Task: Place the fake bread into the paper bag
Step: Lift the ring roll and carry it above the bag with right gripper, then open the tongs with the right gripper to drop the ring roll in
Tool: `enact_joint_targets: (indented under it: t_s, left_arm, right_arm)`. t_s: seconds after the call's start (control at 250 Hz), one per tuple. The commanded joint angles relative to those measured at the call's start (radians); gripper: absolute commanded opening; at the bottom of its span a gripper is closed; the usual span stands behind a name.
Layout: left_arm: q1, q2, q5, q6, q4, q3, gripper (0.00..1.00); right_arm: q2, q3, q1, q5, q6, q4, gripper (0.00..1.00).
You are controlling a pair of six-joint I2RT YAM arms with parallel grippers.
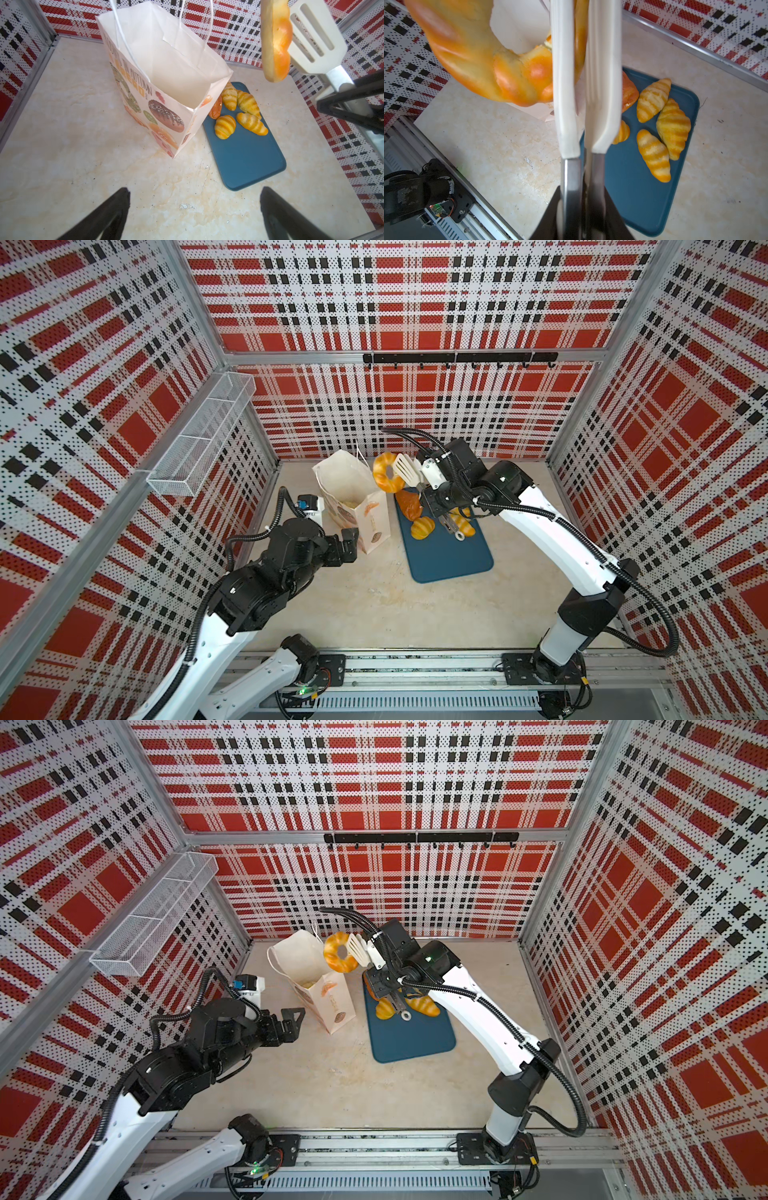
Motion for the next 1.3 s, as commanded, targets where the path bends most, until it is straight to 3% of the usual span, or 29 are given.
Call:
enact_joint_targets:
  t_s: [0.0, 0.348, 0.836, 1.125, 1.297]
  left_arm:
    - [0.049, -0.013, 0.042, 0.021, -0.037, 0.021, 0.99]
    - [0.154, -0.044, 0.093, 0.020, -0.035, -0.017, 0.99]
    - [0.178, -0.069, 0.130, 0.005, -0.043, -0.068, 0.99]
    - [0.179, -0.079, 0.138, -0.007, -0.040, -0.095, 0.99]
    - [0.179, -0.083, 0.151, -0.014, -0.033, -0.105, 1.00]
  right_arm:
    - [0.050, 0.110, 0.027, 0.004, -0.044, 0.041, 0.28]
    - [0.174, 0.230, 0.094, 0.102, -0.072, 0.116, 0.29]
    - [0.295, 0.302, 0.137, 0.245, -0.104, 0.137, 0.31]
    - [0.316, 0.348, 0.144, 0.271, -0.113, 0.106, 0.50]
    - [0.295, 0.347, 0.153, 0.276, -0.113, 0.098, 0.54]
